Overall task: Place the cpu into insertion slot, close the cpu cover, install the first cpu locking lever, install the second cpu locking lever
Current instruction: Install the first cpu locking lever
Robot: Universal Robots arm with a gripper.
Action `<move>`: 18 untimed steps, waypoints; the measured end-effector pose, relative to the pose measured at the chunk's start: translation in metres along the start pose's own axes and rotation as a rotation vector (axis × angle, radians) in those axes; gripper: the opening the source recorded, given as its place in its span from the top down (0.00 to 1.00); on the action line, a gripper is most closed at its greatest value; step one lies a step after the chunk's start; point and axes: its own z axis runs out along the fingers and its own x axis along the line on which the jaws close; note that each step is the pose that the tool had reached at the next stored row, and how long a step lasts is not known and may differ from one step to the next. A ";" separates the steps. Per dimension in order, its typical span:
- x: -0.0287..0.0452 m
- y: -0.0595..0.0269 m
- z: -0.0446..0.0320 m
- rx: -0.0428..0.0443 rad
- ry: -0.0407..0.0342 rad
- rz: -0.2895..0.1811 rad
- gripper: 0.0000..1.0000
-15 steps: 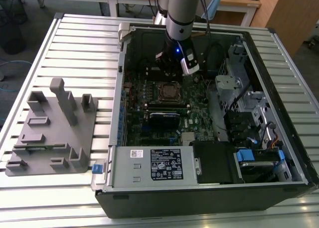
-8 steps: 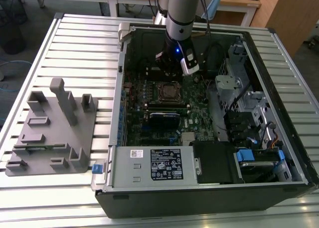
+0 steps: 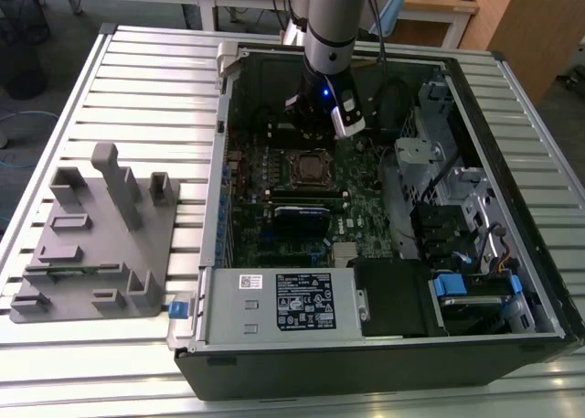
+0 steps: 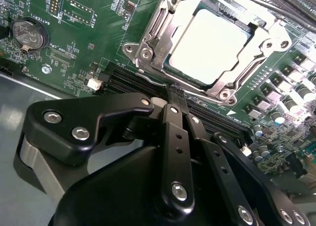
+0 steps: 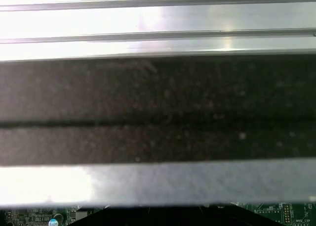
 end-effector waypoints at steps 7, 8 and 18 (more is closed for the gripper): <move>-0.0001 0.0001 0.0000 -0.0012 -0.0011 0.008 0.89; -0.0002 0.0001 0.0000 -0.0013 -0.0018 0.013 0.89; -0.0001 0.0006 0.0000 -0.0028 -0.0035 0.026 0.89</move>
